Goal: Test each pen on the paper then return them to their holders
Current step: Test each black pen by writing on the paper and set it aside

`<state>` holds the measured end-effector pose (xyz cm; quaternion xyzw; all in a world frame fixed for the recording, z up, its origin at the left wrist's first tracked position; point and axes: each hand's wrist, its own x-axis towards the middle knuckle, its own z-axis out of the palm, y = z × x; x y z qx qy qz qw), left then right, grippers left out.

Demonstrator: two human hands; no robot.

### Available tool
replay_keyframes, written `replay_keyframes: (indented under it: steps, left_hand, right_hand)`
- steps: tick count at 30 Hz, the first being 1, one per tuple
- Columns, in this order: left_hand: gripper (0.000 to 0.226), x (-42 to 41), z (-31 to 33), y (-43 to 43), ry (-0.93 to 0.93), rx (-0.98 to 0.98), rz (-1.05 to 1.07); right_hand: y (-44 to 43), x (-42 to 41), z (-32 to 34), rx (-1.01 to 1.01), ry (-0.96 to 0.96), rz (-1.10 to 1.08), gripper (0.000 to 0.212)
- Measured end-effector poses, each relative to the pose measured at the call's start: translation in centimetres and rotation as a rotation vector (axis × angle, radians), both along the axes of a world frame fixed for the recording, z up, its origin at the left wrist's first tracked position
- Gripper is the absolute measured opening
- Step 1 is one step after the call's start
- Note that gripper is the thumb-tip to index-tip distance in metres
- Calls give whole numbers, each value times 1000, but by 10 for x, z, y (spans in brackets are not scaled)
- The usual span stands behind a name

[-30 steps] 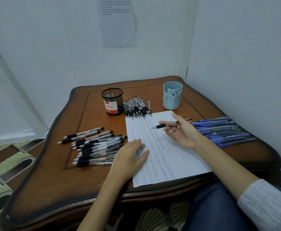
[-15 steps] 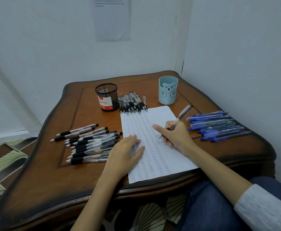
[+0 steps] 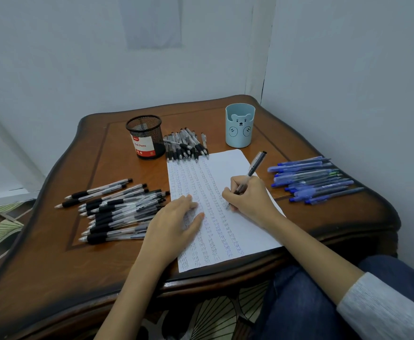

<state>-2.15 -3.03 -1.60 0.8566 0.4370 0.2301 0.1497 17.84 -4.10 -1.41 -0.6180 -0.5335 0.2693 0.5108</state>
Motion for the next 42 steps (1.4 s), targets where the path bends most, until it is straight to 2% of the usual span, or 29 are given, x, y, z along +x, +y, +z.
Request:
replay_keyframes:
  steps: [7, 24, 42]
  left_hand:
    - [41, -1, 0, 0, -3, -5, 2]
    - [42, -1, 1, -1, 4, -19, 7]
    - [42, 0, 2, -1, 10, -4, 11]
  right_hand:
    - [2, -1, -2, -25, 5, 8, 25]
    - [2, 2, -1, -26, 55, -21, 24]
    - [2, 1, -1, -21, 28, 6, 26]
